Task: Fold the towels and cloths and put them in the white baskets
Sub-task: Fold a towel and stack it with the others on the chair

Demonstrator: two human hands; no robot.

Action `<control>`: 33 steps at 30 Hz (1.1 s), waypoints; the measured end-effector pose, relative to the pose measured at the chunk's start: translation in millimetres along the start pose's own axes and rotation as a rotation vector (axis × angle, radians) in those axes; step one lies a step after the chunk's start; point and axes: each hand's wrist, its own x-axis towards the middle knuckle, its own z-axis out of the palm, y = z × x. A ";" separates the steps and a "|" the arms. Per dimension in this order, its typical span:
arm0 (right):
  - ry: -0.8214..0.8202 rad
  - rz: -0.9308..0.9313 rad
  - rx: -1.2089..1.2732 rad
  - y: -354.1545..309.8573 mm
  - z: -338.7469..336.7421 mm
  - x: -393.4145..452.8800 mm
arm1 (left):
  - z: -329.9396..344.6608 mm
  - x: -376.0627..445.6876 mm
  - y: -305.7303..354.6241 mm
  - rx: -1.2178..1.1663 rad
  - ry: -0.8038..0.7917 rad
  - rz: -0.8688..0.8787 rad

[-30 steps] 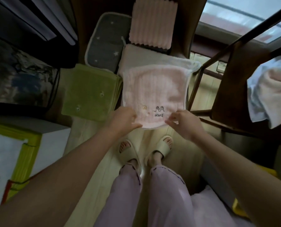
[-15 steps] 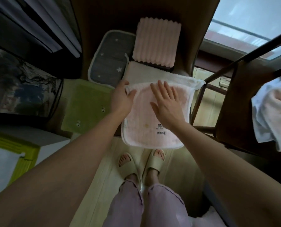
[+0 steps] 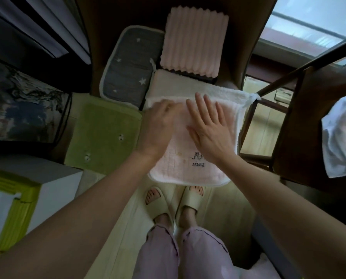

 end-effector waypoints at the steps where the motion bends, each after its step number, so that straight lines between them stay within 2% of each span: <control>1: 0.006 -0.030 -0.012 2.3 1.7 0.1 | 8.1 -1.6 3.7 0.006 -0.115 0.029; 3: -0.018 -0.019 -0.052 13.5 4.6 -0.6 | 23.5 0.3 0.5 0.125 -0.337 -0.051; 4: -0.039 0.025 -0.064 21.5 5.9 -3.0 | 28.6 1.2 -4.7 0.205 -0.399 -0.095; 8: -0.096 0.278 -0.031 53.4 7.2 -18.1 | 42.0 -3.5 -17.2 0.345 -0.410 -0.115; 11: -0.118 0.295 0.053 60.9 2.7 -17.7 | 43.4 1.1 -14.8 0.371 -0.479 -0.129; 13: -0.075 0.292 0.077 57.9 -6.7 -17.4 | 36.1 5.1 -9.6 0.332 -0.515 -0.129; 15: 0.031 0.238 0.062 47.6 -20.0 -27.9 | 21.7 -0.3 -2.1 0.250 -0.459 -0.078; 18: 0.056 -0.088 0.081 23.1 -29.1 -62.6 | 1.3 -30.2 5.8 0.139 -0.321 0.157; 21: -0.075 -0.320 0.009 10.2 -16.1 -93.6 | -3.4 -66.2 0.4 0.071 -0.463 0.287; 25: -0.240 -0.284 -0.040 1.8 4.0 -106.3 | 0.4 -94.9 -12.8 0.093 -0.605 0.322; 30: -0.129 -0.252 -0.037 -5.5 8.5 -103.3 | 4.3 -105.9 -15.9 0.178 -0.611 0.320; 33: -0.138 -0.212 0.058 -6.3 3.2 -100.6 | 2.5 -106.6 -13.9 0.199 -0.581 0.266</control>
